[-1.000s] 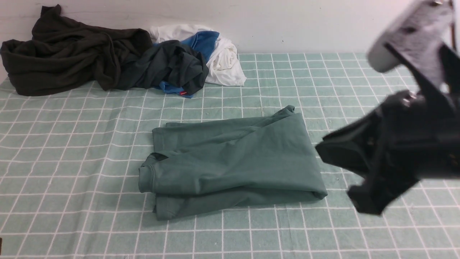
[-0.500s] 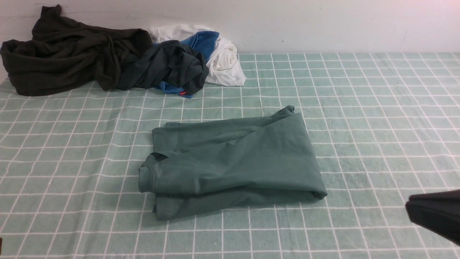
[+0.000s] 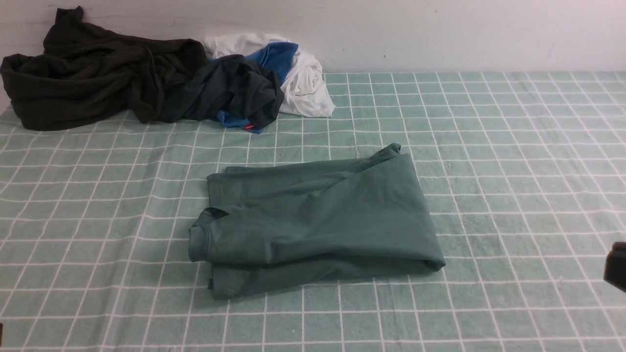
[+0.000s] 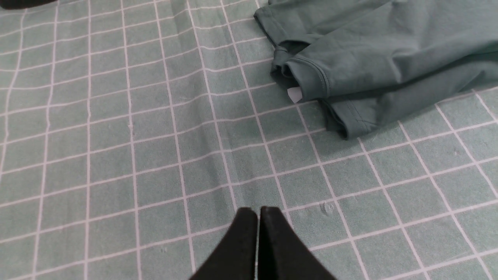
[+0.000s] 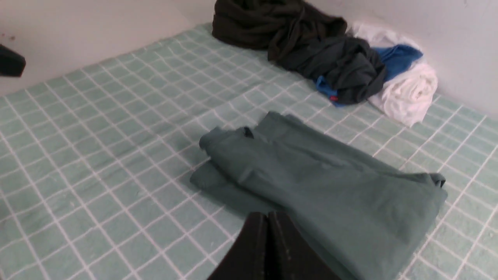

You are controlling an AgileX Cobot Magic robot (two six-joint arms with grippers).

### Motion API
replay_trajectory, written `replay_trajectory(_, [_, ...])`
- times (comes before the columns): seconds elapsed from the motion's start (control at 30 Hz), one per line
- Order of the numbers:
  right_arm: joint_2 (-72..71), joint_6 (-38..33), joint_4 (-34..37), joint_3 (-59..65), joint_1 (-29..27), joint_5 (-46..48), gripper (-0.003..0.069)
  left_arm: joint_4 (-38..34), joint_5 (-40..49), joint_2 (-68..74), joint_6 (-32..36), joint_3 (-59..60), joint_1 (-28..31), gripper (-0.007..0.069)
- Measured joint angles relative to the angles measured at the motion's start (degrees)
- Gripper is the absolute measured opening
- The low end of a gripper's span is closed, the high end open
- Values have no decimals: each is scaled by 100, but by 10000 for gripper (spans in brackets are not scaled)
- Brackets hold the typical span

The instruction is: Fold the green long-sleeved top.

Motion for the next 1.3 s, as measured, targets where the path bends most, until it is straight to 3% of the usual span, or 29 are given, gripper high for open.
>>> replay_trajectory(0.07, [-252, 104, -70, 410, -104, -459, -14, 0, 0, 0, 0, 0, 0, -3])
replay_trajectory(0.13, [-734, 402, -128, 1172, -578, -1324, -14, -5, 0, 0, 0, 0, 0, -3])
replay_trajectory(0.2, [-1018, 559, -134, 1615, -901, -1615, -14, -5, 0, 0, 0, 0, 0, -3])
replay_trajectory(0.23, [-1337, 809, -134, 2100, -1477, -1916, -14, -5, 0, 0, 0, 0, 0, -3])
replay_trajectory(0.3, [-1578, 952, -134, 2436, -1904, -2035, -14, -5, 0, 0, 0, 0, 0, -3])
replay_trajectory(0.33, [-1935, 1176, -134, 2884, -2473, -2090, -14, -5, 0, 0, 0, 0, 0, -3])
replay_trajectory(0.43, [-2436, 1435, -236, 3464, -3379, -2101, -14, -5, 0, 0, -4, 0, 0, -3])
replay_trajectory(0.57, [-2591, 1535, -480, 3926, -4204, -2052, -14, -5, 0, 0, -4, 0, 0, -3])
replay_trajectory(0.8, [-2594, 1556, -692, 3936, -4386, -1521, -14, -5, 5, 0, -4, 0, 0, -3])
replay_trajectory(1.3, [-2594, 1556, -692, 3930, -4386, -1468, -14, -5, 5, 0, -4, 0, 0, -3])
